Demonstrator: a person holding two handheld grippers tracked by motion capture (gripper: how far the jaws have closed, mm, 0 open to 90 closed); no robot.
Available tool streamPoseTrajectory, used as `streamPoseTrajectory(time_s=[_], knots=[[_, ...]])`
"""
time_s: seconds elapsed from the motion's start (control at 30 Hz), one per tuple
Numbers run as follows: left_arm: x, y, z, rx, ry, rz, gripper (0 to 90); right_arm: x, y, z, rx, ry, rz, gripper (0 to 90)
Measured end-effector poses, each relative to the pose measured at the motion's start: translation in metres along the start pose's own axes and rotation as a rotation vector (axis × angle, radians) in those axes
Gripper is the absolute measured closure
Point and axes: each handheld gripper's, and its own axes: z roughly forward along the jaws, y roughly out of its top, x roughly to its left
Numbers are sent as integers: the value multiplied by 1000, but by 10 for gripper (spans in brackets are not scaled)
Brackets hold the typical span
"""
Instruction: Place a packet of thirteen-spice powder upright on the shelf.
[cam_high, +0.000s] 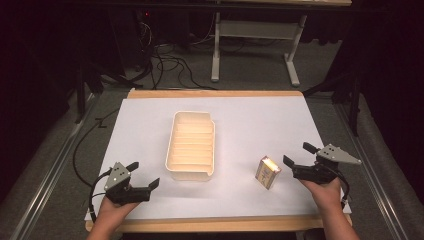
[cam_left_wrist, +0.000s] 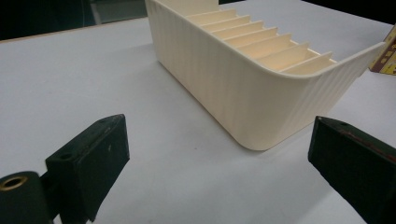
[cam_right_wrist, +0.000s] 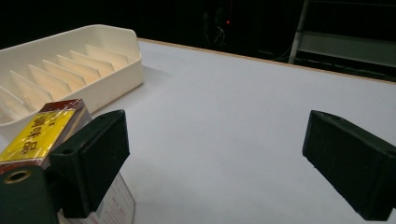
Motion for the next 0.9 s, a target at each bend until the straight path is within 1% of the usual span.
streamPoseTrajectory(time_s=[0.1,0.13,0.2,0.23,0.27,0.5,0.63,0.9], knots=[[-1,0,0,2,-7,-5,60,0,0,-1,-2,2,-2,74],[-1,0,1,5,-9,1,60,0,-1,-1,0,1,-4,74],[-1,0,1,8,-12,0,60,0,-1,-3,5,-1,-1,74],[-2,0,2,9,-15,-6,60,0,-2,-3,3,0,-5,74],[-2,0,2,9,-15,-6,60,1,-2,-4,4,-2,2,73],[-1,0,3,11,-15,-8,58,-1,-2,-5,0,-6,-1,67],[-1,0,3,9,-14,-9,58,-2,-2,-5,4,-16,3,40],[-2,0,4,15,-18,-6,58,-1,-2,-8,-13,-11,5,42]])
